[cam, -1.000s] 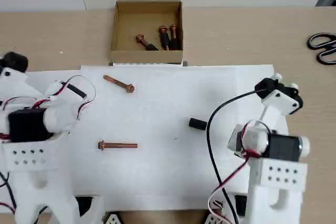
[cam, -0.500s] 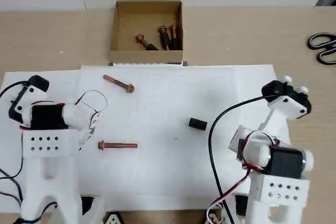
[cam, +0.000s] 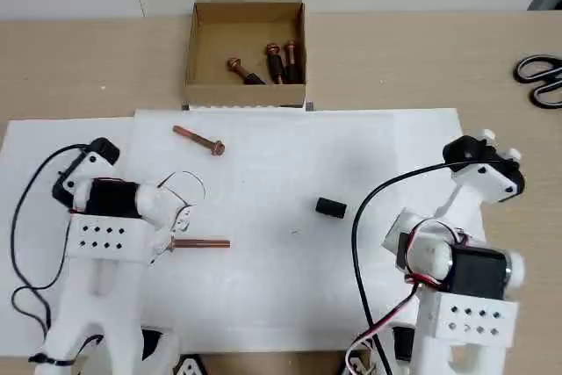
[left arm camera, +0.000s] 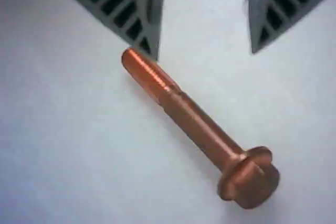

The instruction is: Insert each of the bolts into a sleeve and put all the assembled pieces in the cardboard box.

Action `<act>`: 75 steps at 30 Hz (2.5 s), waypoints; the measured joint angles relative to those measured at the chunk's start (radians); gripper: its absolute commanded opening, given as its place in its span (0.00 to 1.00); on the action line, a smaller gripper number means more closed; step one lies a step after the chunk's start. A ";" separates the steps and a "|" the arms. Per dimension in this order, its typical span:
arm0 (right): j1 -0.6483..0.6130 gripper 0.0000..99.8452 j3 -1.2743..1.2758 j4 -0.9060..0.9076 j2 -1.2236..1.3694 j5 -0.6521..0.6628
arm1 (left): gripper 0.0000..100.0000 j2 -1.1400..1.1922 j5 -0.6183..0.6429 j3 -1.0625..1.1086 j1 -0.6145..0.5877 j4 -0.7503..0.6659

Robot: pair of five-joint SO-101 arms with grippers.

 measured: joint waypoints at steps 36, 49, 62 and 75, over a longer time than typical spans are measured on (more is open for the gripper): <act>0.000 0.00 0.000 0.000 0.000 -0.031 | 0.11 0.000 -0.035 0.361 0.018 -0.417; 0.000 0.00 0.000 0.000 0.000 -0.031 | 0.11 -0.002 -0.035 0.445 0.018 -0.528; 0.000 0.00 0.000 0.000 0.000 -0.031 | 0.04 -0.009 -0.066 0.476 0.020 -0.532; 0.000 0.00 0.000 0.000 0.000 -0.031 | 0.01 -0.009 -0.068 0.479 0.021 -0.534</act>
